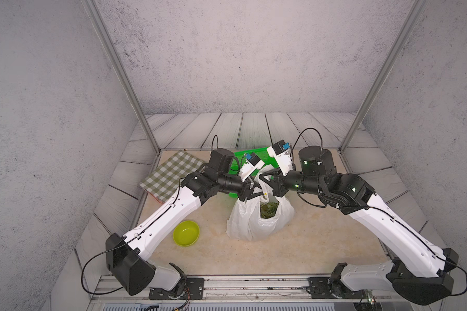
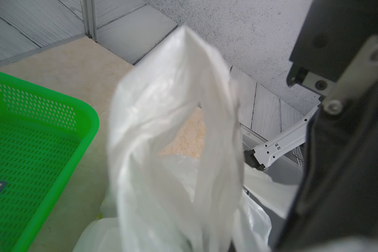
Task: Place the pineapple into a plastic bag & tie a knot
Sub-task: Cross the plastic bag at the center of the board.
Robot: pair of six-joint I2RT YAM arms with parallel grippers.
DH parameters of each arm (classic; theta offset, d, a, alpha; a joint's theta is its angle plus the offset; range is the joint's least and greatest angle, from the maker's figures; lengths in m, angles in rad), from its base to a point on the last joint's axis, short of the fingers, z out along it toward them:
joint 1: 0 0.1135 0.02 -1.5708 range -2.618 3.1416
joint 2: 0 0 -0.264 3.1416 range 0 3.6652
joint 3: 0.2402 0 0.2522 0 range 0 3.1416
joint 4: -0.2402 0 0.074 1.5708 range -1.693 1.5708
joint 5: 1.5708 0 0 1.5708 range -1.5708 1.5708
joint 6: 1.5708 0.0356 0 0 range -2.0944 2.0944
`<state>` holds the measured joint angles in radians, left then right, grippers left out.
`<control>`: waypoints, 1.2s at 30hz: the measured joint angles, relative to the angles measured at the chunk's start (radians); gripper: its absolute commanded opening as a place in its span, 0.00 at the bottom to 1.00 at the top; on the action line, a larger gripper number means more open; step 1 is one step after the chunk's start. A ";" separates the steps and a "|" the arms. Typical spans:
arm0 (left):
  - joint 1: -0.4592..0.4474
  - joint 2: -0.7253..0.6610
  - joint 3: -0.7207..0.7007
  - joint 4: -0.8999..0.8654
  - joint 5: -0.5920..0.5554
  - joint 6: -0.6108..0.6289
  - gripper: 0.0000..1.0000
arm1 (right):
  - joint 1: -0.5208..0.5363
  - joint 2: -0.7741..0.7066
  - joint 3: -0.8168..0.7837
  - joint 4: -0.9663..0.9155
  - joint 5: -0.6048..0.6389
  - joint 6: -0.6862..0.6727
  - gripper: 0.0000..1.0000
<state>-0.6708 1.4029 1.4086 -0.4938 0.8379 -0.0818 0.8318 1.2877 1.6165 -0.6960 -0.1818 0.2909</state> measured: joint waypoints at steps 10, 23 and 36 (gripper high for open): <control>0.000 0.000 0.098 -0.175 0.021 0.082 0.39 | -0.002 0.011 0.027 -0.023 -0.002 -0.018 0.00; 0.000 0.033 0.107 -0.152 0.056 0.056 0.42 | -0.003 0.057 0.050 -0.024 -0.090 -0.017 0.00; 0.001 0.030 -0.003 0.061 0.111 -0.080 0.37 | -0.019 0.066 -0.005 0.057 -0.114 0.066 0.00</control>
<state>-0.6697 1.4330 1.4059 -0.4324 0.9489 -0.1616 0.8124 1.3533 1.6119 -0.6392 -0.2958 0.3565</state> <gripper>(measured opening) 0.386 0.042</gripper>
